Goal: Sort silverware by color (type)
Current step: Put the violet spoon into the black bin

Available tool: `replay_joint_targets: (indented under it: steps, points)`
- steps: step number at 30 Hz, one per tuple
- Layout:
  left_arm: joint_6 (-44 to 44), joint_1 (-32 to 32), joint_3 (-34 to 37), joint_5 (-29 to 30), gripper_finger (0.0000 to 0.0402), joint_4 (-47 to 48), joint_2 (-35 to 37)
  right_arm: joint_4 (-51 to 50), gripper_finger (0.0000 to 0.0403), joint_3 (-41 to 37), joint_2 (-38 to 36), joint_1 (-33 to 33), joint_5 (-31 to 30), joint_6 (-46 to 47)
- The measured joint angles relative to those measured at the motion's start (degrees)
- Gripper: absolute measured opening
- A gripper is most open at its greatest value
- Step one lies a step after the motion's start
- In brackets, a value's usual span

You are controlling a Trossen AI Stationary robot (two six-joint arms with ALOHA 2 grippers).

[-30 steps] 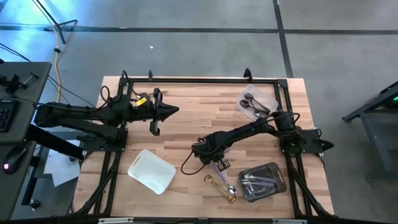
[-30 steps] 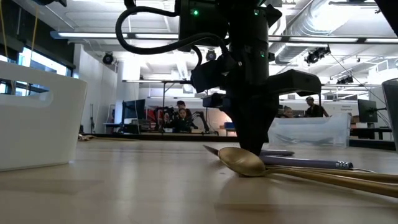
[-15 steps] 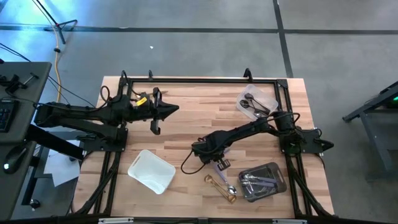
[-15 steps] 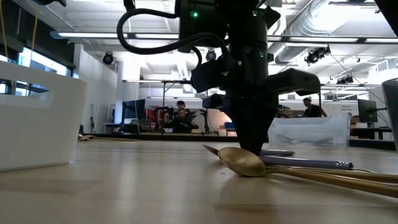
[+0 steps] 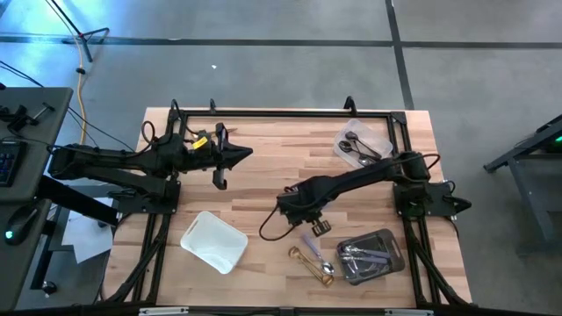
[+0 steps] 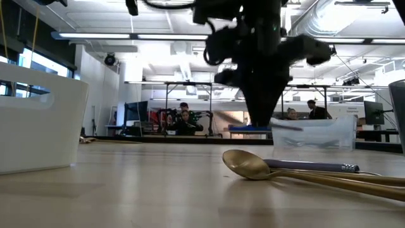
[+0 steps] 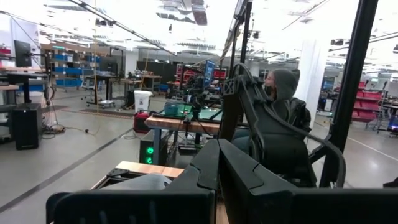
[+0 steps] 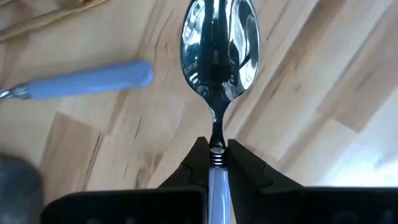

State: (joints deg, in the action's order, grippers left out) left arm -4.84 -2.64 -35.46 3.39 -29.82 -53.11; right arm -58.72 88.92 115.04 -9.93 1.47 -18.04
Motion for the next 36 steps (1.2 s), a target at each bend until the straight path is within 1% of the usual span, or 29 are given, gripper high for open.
replay_joint_targets:
  steps: [5, 8, 11, 15, 18, 20, 23, 25, 28, 30, 32, 34, 36]
  points:
    - [0.00, 0.00, 0.00, 0.08, 0.0000, 0.00, -0.02, -1.58, 0.0015, -1.23, -2.02, 1.16, 0.18, 0.11]
    - [-0.02, 0.01, 0.00, 0.08, 0.0000, 0.00, -0.02, -0.21, 0.0015, -7.56, -6.76, 2.44, 0.13, 2.38]
    - [-0.01, -0.01, 0.00, 0.09, 0.0000, 0.00, -0.02, 1.95, 0.0015, -16.27, -13.75, 3.20, 0.09, 6.56]
    - [0.02, -0.01, 0.00, 1.30, 0.0000, 0.02, -0.02, 5.53, 0.0015, -27.03, -25.29, 3.26, 0.33, 14.83]
    - [0.02, 0.01, 0.00, 2.11, 0.0000, 0.02, 0.00, 9.21, 0.0015, -33.42, -34.06, 3.09, 0.10, 22.35]
    - [0.00, -0.01, 0.00, 2.36, 0.0000, 0.00, -0.01, 12.22, 0.0015, -37.43, -39.70, 2.67, -1.50, 26.67]
    - [-0.14, 0.00, 0.00, 3.07, 0.0000, 0.03, -0.01, 19.02, 0.0015, -42.73, -47.49, 2.12, -4.64, 31.61]
    - [-1.27, 0.01, 0.00, 3.38, 0.0000, 0.04, -0.02, 25.40, 0.0015, -46.37, -51.98, 1.95, -7.19, 34.42]
    - [-3.09, -0.01, 0.00, 3.42, 0.0000, 0.02, -0.07, 36.79, 0.0015, -51.50, -56.68, 2.41, -11.38, 36.07]
    - [-4.32, 0.00, 0.00, 4.02, 0.0000, -0.01, -0.39, 45.09, 0.0015, -54.10, -58.17, 3.31, -12.70, 35.95]
    - [-5.91, 0.01, 0.00, 6.61, 0.0000, 0.04, -0.90, 52.97, 0.0015, -55.91, -58.22, 4.71, -13.06, 35.68]
    - [-7.60, 0.01, 0.00, 9.58, 0.0000, -0.09, -1.71, 58.27, 0.0015, -56.27, -57.36, 6.22, -13.06, 35.35]
    - [-8.71, -0.01, 0.00, 10.92, 0.0000, 0.10, -2.62, 61.58, 0.0015, -55.73, -56.24, 7.49, -12.87, 33.47]
